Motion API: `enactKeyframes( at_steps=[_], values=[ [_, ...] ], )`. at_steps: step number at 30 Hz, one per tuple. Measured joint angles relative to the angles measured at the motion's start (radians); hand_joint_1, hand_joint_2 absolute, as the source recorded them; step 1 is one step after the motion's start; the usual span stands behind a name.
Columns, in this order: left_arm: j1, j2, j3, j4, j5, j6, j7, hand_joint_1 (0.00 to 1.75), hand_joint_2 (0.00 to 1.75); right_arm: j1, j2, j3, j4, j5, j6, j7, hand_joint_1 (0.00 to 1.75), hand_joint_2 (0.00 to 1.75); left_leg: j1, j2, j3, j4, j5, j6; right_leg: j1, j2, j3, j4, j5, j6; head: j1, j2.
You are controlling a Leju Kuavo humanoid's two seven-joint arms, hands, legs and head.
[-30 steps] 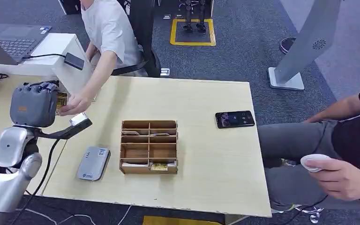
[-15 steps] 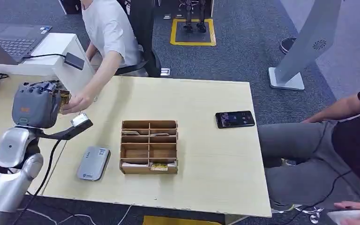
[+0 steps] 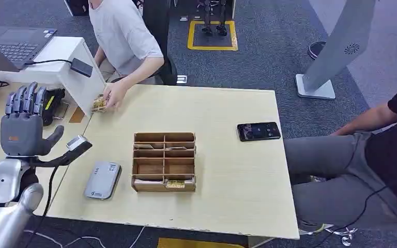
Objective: Pass the card to the sensor for recognition and then transmit it.
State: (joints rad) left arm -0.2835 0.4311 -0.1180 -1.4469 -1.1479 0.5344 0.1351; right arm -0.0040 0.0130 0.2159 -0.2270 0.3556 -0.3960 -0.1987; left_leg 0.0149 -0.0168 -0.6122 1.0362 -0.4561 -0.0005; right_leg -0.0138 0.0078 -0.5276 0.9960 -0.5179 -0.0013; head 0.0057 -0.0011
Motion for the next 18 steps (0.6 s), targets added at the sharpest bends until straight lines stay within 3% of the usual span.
enactKeyframes(
  at_steps=[3, 6, 10, 13, 16, 18],
  values=[
    [0.059, 0.0, 0.059, -0.022, 0.059, 0.057, -0.019, 0.0, 1.75, 0.006, 0.0, -0.009, 0.001, -0.014, -0.011, -0.009, 0.0, 1.75, 0.0, 0.001, 0.0, 0.0, 0.0, 0.0, 0.0, 0.001, 0.0, 0.0, 0.0, 0.0, 0.0, 0.0],
    [0.18, -0.012, 0.171, -0.09, 0.195, 0.137, -0.104, 0.0, 1.75, 0.015, 0.002, -0.023, 0.008, -0.032, -0.02, -0.029, 0.0, 1.75, 0.0, 0.004, 0.0, 0.0, -0.001, -0.001, 0.0, 0.004, 0.0, 0.0, 0.0, 0.0, 0.0, 0.0],
    [0.33, -0.065, 0.384, -0.174, 0.369, 0.145, -0.229, 0.0, 1.75, 0.029, 0.008, -0.038, 0.021, -0.042, -0.033, -0.041, 0.0, 1.75, 0.0, 0.005, -0.001, -0.001, -0.003, -0.002, 0.0, 0.005, 0.0, 0.0, -0.002, -0.002, 0.0, 0.0],
    [0.387, -0.126, 0.592, -0.183, 0.512, 0.023, -0.258, 0.0, 1.75, 0.034, 0.013, -0.048, 0.032, -0.05, -0.038, -0.043, 0.0, 1.75, 0.0, 0.005, -0.001, -0.001, -0.004, -0.003, 0.0, 0.006, 0.0, 0.0, -0.003, -0.002, 0.0, 0.0],
    [0.397, -0.204, 0.836, -0.144, 0.526, -0.141, -0.302, 0.0, 1.75, 0.036, 0.015, -0.055, 0.04, -0.052, -0.041, -0.045, 0.0, 1.75, 0.001, 0.005, 0.0, -0.001, -0.004, -0.003, 0.001, 0.005, 0.0, 0.0, -0.003, -0.002, 0.0, 0.0],
    [0.389, -0.266, 0.994, -0.097, 0.504, -0.244, -0.283, 0.0, 1.75, 0.036, 0.017, -0.058, 0.041, -0.052, -0.029, -0.047, 0.0, 1.75, 0.001, 0.005, 0.0, -0.002, -0.004, -0.003, 0.001, 0.006, 0.001, 0.0, -0.003, -0.003, 0.0, 0.0]
  ],
)
